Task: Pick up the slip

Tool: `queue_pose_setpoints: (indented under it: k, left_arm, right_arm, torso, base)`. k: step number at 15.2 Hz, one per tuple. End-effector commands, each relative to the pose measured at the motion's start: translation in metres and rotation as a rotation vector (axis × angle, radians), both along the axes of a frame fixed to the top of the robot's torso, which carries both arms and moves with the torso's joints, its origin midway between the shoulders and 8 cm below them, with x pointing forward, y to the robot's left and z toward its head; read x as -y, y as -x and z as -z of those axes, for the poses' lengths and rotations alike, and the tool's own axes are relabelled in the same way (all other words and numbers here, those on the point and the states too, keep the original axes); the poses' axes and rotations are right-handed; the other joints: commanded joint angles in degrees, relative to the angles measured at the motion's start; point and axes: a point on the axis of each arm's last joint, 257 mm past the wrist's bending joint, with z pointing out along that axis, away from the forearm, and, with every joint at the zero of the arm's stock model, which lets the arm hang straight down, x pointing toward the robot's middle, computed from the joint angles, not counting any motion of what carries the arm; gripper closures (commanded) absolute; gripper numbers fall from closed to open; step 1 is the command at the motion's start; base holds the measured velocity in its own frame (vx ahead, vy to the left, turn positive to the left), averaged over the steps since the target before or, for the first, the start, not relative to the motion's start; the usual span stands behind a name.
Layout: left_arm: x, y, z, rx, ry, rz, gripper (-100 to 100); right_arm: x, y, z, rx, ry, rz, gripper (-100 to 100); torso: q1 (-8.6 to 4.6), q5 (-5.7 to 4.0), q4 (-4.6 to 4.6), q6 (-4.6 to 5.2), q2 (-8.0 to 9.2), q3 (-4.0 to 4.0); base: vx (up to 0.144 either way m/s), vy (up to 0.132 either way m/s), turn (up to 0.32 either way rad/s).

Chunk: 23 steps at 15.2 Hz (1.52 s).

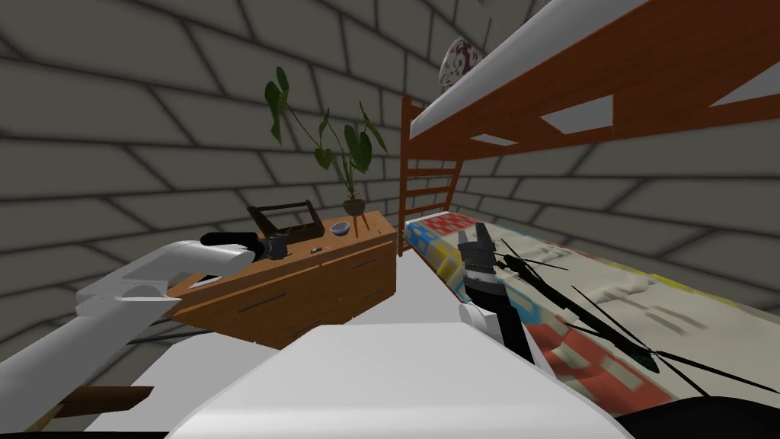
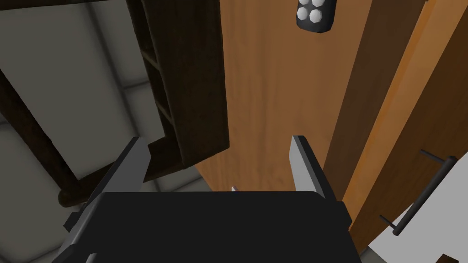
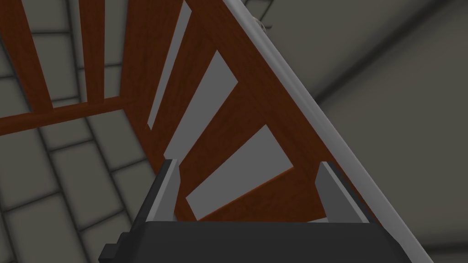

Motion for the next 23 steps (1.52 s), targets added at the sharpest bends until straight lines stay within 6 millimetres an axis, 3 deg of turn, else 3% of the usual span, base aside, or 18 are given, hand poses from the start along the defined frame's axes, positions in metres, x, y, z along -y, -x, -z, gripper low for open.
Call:
queue_pose_setpoints:
  k: [1, 12, 23]
  left_arm:
    - [-0.003, 0.007, 0.006, -0.034, 0.007, -0.018, -100]
    - [-0.024, 0.052, 0.034, -0.265, 0.121, -0.134, -100]
    - [-0.029, 0.102, 0.059, -0.476, 0.207, -0.215, -100]
  right_arm:
    - [0.000, 0.000, 0.000, 0.000, 0.000, 0.000, 0]
    - [0.000, 0.000, 0.000, 0.000, 0.000, 0.000, 0]
    - [0.000, 0.000, 0.000, 0.000, 0.000, 0.000, 0]
  torso:
    - [0.00, 0.00, 0.00, 0.00, 0.00, 0.00]
    - [0.00, 0.00, 0.01, 0.01, 0.04, 0.02]
    - [0.04, 0.02, 0.01, 0.01, 0.04, 0.02]
  base:
    - [0.032, -0.021, 0.001]
    - [0.063, -0.035, -0.067]
    - [0.067, -0.022, -0.059]
